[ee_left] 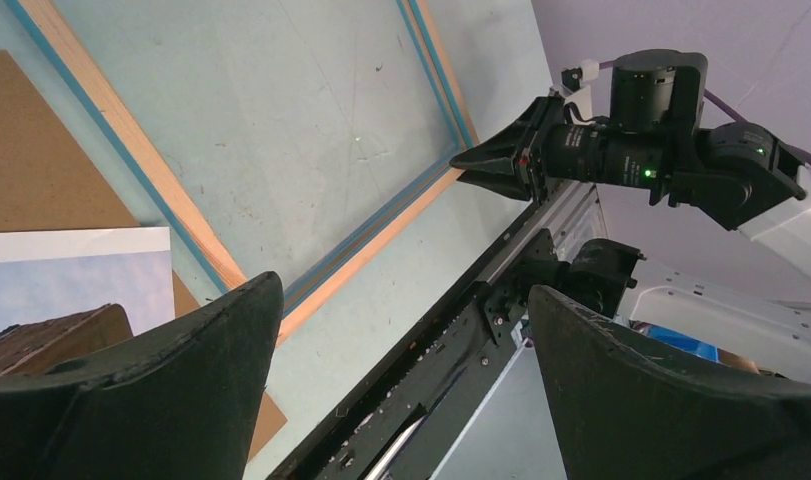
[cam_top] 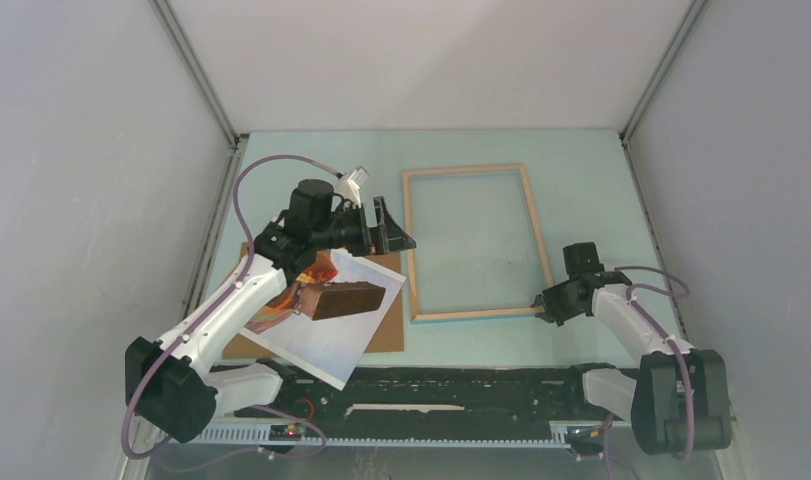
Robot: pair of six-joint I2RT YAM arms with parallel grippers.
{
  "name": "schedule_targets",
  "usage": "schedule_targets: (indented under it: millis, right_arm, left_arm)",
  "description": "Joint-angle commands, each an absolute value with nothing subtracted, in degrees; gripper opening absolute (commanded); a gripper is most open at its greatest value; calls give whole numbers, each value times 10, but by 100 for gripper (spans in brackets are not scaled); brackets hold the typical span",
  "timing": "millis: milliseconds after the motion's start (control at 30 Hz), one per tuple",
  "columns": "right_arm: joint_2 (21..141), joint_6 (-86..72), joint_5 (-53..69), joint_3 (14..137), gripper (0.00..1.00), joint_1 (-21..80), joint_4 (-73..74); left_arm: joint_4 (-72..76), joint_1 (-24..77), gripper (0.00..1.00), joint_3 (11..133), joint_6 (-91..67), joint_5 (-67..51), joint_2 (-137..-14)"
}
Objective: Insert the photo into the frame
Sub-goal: Adjust the photo frame at the center of the board.
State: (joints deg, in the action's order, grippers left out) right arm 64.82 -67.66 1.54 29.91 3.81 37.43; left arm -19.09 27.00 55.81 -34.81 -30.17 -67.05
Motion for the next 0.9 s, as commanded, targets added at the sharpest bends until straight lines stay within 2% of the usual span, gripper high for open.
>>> schedule_targets:
  millis: [0, 67, 133, 367, 567, 633, 733, 833, 867]
  right_arm:
    - [655, -651, -27, 297, 19, 8, 363]
    - [657, -625, -39, 298, 10, -32, 369]
    - [670, -584, -51, 305, 5, -64, 368]
    - [803, -411, -154, 458, 2, -113, 411]
    - [866, -276, -190, 520, 0, -129, 347]
    - [863, -251, -188, 535, 9, -132, 320]
    - [871, -236, -165, 572, 36, -141, 306]
    - [882, -241, -131, 602, 57, -144, 309]
    - [882, -253, -123, 608, 67, -144, 314]
  left_arm:
    - [-190, 266, 100, 551, -335, -294, -662]
    - [-188, 266, 100, 555, -339, -293, -668]
    - [-183, 265, 100, 553, -355, -279, -672]
    - [-128, 253, 100, 535, -458, -167, -693]
    - [-75, 240, 100, 616, -497, -134, -830]
    - [-62, 232, 100, 661, -491, -139, -890]
    - [-70, 227, 100, 758, -432, -132, -985]
    - [-93, 224, 100, 863, -358, -144, -1084]
    - [-106, 222, 100, 898, -342, -146, -1113]
